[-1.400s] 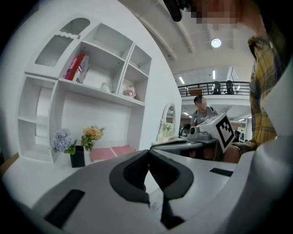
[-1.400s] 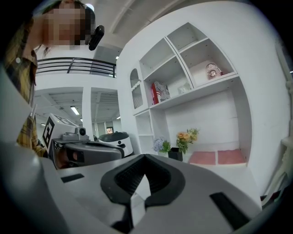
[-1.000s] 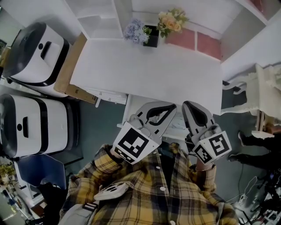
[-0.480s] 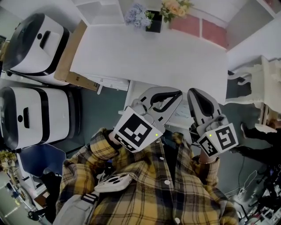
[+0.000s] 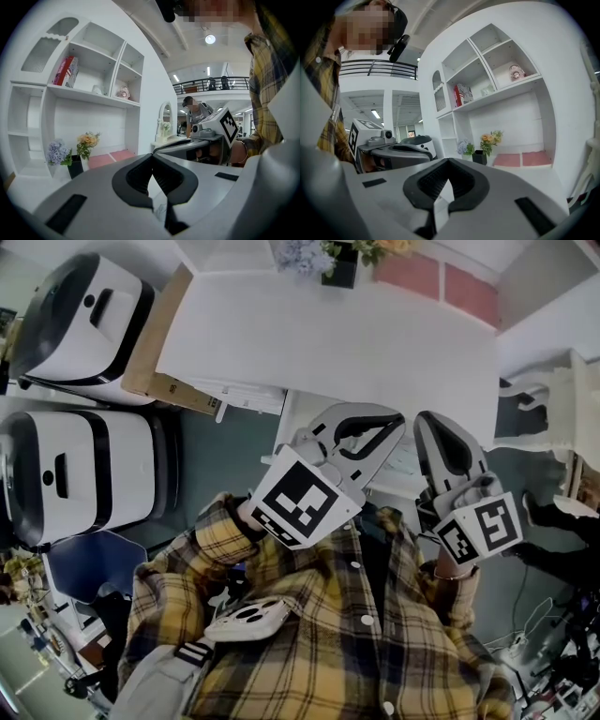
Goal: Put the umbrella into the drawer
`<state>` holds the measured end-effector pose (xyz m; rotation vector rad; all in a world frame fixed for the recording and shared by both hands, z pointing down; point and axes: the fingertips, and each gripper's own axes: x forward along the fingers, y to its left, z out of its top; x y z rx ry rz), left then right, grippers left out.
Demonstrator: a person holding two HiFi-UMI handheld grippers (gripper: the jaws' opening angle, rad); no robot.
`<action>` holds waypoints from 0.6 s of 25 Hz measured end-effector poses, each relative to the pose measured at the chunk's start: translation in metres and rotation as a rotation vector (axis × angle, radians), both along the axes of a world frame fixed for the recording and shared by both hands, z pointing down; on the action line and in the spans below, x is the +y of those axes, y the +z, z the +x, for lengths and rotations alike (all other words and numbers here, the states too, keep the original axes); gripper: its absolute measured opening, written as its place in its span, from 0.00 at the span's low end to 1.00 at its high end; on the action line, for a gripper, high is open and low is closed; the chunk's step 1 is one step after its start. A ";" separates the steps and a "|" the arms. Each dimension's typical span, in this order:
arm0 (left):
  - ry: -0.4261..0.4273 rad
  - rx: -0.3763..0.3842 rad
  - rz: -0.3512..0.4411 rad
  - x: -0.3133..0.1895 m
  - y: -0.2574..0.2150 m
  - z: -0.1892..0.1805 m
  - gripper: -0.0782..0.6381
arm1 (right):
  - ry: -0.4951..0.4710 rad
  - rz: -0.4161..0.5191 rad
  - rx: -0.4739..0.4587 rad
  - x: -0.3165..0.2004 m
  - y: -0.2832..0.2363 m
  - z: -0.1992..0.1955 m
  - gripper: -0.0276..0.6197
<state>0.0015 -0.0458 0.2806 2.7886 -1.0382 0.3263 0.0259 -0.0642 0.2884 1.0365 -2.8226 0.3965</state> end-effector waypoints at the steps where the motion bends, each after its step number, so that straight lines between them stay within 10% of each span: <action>1: 0.002 -0.002 -0.001 0.001 0.001 0.000 0.14 | -0.002 -0.001 0.000 0.001 0.001 0.000 0.07; 15: 0.013 -0.022 -0.006 0.003 0.005 -0.003 0.14 | 0.006 -0.008 -0.009 0.002 0.002 -0.001 0.07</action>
